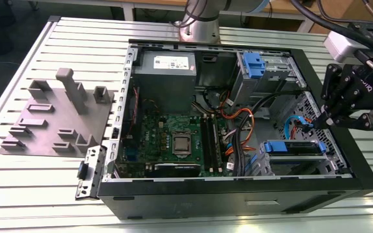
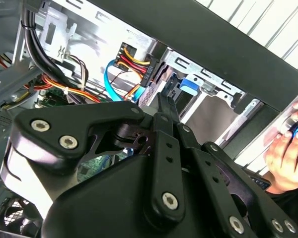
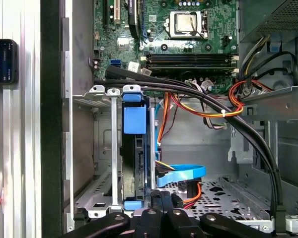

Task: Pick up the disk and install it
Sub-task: 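Insert the first disk wire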

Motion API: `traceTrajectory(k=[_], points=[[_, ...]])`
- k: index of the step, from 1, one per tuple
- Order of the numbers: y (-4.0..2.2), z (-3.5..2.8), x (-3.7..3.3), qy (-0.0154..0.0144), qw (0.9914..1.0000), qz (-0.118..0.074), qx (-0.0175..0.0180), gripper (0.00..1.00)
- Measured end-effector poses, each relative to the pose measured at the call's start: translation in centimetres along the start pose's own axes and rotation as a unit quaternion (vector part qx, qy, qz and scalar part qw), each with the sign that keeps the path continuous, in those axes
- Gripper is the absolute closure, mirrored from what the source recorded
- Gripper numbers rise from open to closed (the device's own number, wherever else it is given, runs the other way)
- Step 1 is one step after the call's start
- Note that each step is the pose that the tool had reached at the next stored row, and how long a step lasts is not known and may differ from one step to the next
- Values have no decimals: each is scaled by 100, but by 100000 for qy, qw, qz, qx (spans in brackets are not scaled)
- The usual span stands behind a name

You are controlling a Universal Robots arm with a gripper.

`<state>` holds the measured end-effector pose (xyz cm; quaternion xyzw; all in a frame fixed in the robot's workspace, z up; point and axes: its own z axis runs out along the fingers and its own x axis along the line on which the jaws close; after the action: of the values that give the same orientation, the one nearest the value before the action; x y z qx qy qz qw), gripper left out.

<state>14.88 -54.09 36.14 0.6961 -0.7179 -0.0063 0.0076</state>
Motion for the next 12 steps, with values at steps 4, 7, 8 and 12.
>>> traceTrajectory(k=[4,7,8,12], points=[[1,0,-16,2,100000,3,0,89],[1,0,-17,1,100000,3,1,89],[1,0,-17,2,100000,2,1,89],[1,0,-18,0,100000,2,1,89]])
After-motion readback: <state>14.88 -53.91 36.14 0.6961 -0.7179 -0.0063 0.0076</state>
